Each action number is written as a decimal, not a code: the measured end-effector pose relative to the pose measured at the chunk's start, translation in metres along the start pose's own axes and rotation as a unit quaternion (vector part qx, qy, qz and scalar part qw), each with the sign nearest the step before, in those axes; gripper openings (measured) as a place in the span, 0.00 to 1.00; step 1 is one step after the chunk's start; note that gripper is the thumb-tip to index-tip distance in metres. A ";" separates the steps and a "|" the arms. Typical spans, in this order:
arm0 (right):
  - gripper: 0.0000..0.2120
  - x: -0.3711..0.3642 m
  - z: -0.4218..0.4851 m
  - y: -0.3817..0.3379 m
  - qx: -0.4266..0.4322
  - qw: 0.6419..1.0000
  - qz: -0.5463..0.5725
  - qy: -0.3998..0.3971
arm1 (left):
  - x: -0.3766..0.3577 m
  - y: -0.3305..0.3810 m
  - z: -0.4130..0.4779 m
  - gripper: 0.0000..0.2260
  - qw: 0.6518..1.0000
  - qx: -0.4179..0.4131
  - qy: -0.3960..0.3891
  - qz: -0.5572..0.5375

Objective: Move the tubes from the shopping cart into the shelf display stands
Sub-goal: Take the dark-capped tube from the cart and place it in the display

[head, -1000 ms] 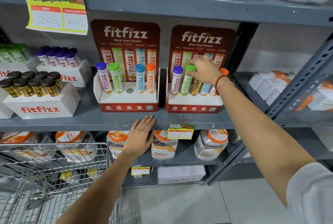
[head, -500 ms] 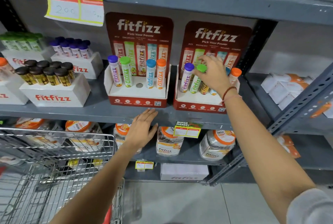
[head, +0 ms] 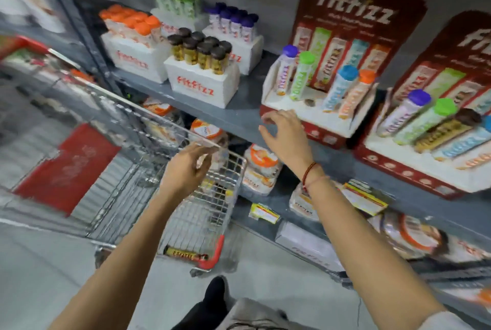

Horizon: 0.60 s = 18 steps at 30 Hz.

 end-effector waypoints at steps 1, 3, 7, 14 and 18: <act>0.10 -0.019 -0.002 -0.014 0.014 1.000 0.010 -0.026 | 0.008 -0.013 -0.011 0.11 1.000 0.020 0.001 0.007; 0.10 -0.057 -0.008 -0.039 0.039 0.996 0.025 -0.079 | 0.021 -0.039 -0.035 0.14 0.998 0.060 0.001 0.015; 0.10 -0.127 -0.026 -0.083 0.077 0.980 0.039 -0.178 | 0.042 -0.082 -0.081 0.15 0.988 0.148 0.017 0.041; 0.05 -0.251 -0.081 -0.127 0.116 0.911 0.029 -0.396 | 0.050 -0.124 -0.133 0.09 0.969 0.227 0.029 0.091; 0.01 -0.336 -0.127 -0.125 0.134 0.850 -0.015 -0.510 | 0.036 -0.148 -0.151 0.12 0.958 0.267 0.009 0.102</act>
Point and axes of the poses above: each hand's wrist, its own z-axis towards the middle knuckle, its own x-axis out of the back of the hand, y = z × x, the point moved 7 cm from there along z, towards the middle knuckle, and after that the axes turned 10 degrees about -z, right-handed, at the moved point
